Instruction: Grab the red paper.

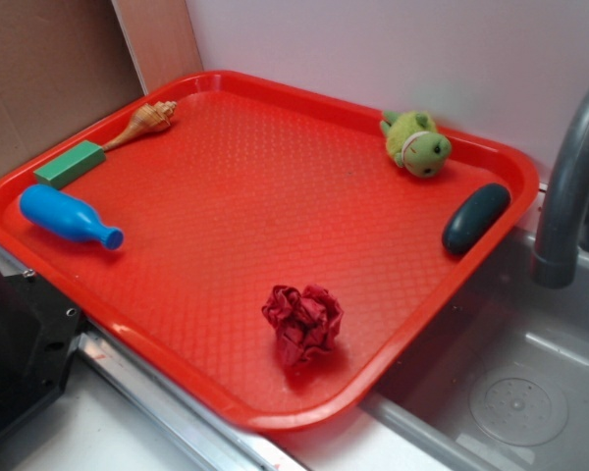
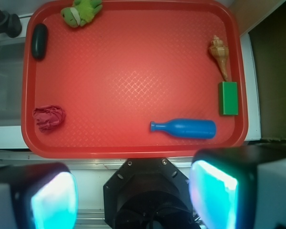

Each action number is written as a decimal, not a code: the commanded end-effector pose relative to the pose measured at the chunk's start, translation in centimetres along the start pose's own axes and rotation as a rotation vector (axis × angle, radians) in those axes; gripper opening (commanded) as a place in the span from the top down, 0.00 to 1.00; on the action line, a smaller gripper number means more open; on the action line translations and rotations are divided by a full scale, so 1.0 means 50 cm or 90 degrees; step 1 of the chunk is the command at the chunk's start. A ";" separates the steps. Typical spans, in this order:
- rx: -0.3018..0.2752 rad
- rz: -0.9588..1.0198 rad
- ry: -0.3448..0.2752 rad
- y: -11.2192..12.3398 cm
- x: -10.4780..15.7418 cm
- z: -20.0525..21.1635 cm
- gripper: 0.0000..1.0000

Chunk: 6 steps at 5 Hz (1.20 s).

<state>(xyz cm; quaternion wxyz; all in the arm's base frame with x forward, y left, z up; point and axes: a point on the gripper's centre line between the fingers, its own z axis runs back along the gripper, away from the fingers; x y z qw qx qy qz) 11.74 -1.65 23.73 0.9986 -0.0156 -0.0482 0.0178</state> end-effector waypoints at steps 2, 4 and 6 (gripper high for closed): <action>-0.018 -0.159 -0.028 -0.099 0.040 -0.080 0.00; -0.093 -0.312 -0.050 -0.214 0.056 -0.139 0.00; -0.093 -0.312 -0.050 -0.214 0.056 -0.139 0.00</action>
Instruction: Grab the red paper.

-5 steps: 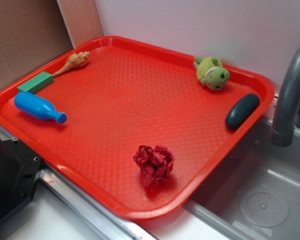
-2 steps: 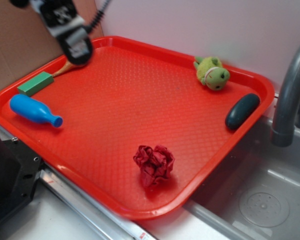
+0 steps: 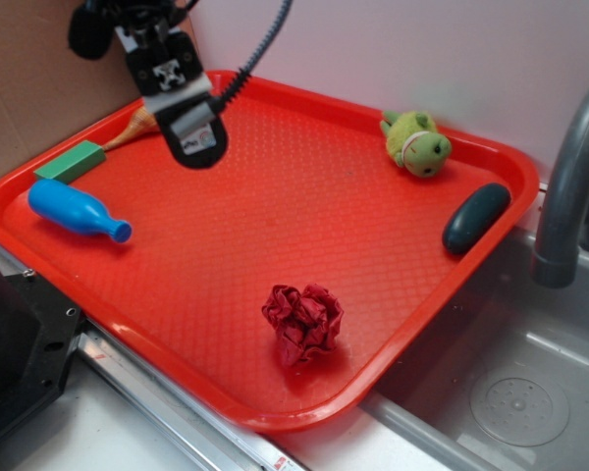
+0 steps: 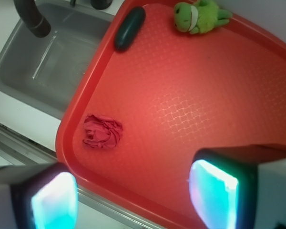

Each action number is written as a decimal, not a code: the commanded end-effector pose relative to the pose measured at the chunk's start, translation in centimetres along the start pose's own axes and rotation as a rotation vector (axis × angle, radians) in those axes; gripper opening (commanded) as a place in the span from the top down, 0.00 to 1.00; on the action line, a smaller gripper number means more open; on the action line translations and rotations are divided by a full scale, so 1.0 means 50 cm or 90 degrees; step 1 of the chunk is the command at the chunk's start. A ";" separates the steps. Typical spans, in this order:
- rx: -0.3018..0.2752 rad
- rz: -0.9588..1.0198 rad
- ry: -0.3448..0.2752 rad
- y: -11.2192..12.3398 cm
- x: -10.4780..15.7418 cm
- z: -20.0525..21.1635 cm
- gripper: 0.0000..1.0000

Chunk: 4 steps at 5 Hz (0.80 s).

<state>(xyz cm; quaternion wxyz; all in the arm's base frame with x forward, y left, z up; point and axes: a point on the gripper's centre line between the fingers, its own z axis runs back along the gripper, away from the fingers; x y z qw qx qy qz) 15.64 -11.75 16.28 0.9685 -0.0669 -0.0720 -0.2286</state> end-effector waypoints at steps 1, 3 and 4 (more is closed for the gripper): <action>-0.076 -0.119 0.016 -0.007 0.044 -0.064 0.00; -0.095 -0.281 0.106 -0.073 0.086 -0.207 0.00; -0.097 -0.331 0.082 -0.100 0.075 -0.219 0.00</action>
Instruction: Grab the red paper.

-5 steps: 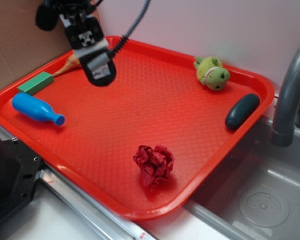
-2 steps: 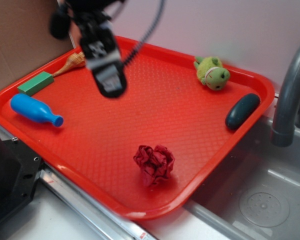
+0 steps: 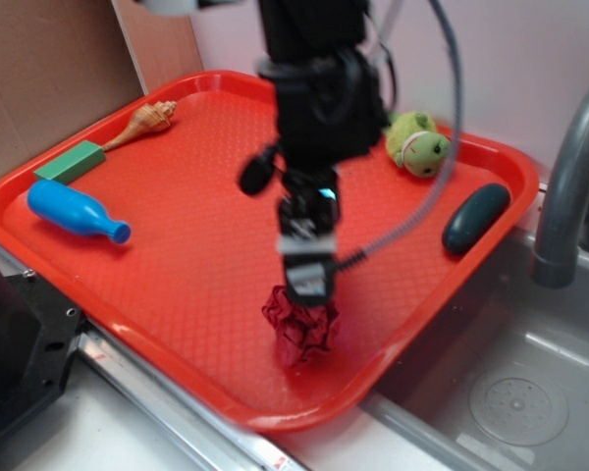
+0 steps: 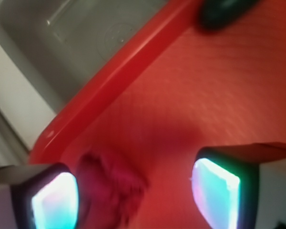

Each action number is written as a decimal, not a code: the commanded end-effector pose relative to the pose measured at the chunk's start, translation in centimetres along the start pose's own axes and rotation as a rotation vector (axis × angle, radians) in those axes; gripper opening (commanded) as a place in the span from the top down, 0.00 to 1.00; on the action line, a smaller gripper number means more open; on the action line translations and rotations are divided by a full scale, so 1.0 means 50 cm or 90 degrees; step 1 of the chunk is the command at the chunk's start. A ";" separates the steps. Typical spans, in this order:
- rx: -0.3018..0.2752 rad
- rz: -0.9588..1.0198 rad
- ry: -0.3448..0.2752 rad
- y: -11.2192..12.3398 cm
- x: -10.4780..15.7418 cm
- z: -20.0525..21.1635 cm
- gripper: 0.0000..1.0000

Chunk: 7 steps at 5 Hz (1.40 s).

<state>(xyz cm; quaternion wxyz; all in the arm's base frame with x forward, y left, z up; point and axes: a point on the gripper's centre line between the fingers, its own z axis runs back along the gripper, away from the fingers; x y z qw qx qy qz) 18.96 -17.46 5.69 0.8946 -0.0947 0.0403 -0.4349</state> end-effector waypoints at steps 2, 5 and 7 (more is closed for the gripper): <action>0.103 -0.084 -0.102 -0.110 -0.009 0.080 0.00; 0.133 0.060 -0.067 -0.099 -0.093 0.037 0.00; 0.140 0.011 -0.111 -0.033 -0.045 -0.021 0.00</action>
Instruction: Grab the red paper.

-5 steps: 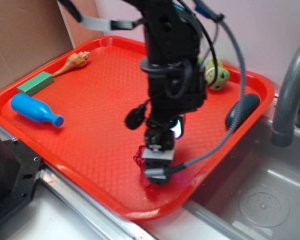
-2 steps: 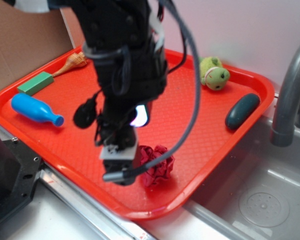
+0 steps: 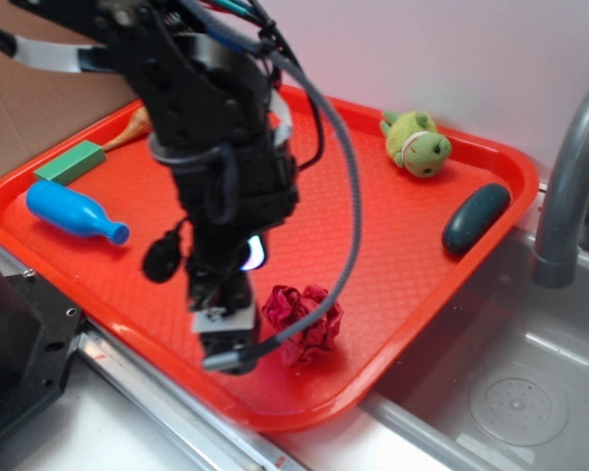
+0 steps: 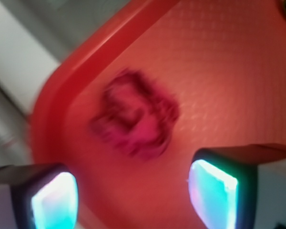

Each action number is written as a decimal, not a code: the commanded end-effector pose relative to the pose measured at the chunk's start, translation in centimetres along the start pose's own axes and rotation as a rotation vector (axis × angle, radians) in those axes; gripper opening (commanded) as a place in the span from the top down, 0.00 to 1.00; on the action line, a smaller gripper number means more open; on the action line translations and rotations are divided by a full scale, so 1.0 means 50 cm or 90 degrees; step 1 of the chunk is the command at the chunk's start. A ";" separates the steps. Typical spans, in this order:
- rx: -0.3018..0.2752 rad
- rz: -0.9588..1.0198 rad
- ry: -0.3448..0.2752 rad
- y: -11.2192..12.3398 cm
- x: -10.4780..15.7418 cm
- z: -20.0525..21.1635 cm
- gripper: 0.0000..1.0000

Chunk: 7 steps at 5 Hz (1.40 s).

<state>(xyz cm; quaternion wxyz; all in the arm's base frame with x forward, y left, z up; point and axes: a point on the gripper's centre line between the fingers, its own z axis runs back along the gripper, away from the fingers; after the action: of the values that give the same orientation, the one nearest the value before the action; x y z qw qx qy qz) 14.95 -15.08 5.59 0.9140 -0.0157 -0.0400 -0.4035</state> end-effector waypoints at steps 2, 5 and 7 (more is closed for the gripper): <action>-0.035 -0.078 -0.089 -0.049 0.091 -0.036 0.00; -0.038 -0.091 -0.084 -0.051 0.128 -0.044 1.00; 0.051 0.063 -0.081 -0.001 0.057 0.110 1.00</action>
<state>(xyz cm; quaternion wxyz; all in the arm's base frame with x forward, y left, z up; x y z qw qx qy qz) 17.04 -15.82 10.37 0.9297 -0.0019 -0.0955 -0.3557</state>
